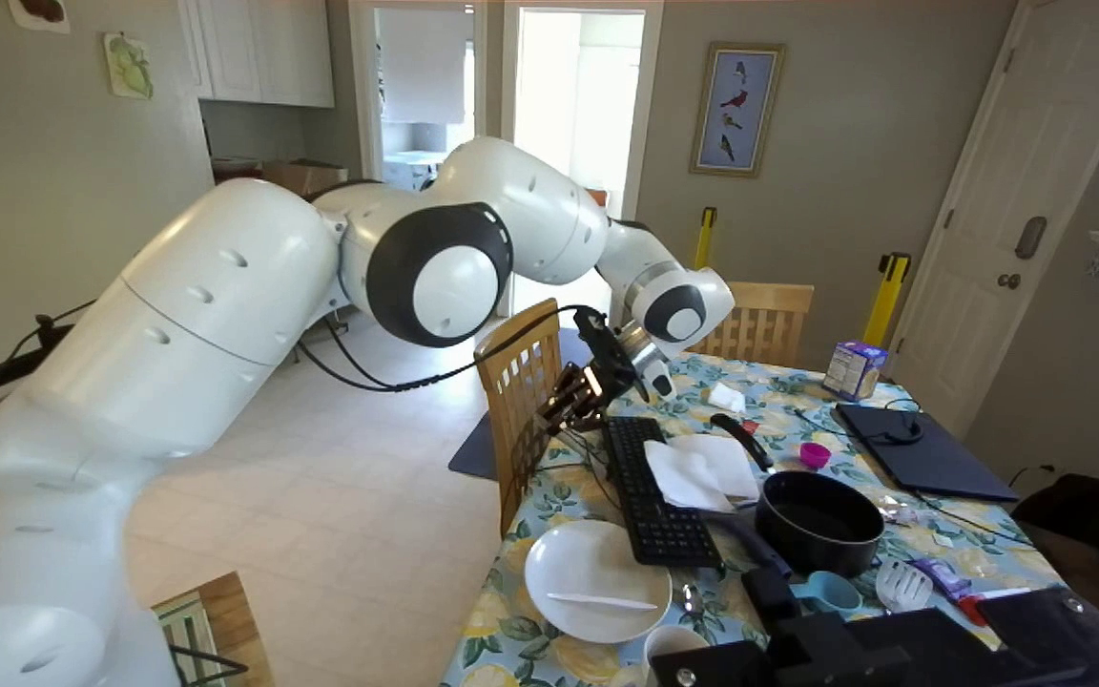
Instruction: Put the wooden spoon in the pot
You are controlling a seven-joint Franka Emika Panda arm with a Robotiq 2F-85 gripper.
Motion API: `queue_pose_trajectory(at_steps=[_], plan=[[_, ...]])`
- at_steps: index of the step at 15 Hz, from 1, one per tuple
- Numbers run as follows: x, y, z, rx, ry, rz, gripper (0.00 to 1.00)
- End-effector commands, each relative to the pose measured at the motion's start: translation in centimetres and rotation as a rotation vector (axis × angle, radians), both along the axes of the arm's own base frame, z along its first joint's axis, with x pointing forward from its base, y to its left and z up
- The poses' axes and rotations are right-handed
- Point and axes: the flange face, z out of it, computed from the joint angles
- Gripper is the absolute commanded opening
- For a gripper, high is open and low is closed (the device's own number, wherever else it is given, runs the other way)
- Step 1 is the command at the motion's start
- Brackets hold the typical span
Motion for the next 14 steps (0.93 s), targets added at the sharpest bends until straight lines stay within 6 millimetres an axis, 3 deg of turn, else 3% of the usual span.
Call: queue_pose_trajectory(at_steps=[1,14], plan=[[0.8,-0.7,0.6,0.049,0.045,-0.042,0.08],[-1.7,-4.9,7.2,0.195,0.107,-0.088,0.08]])
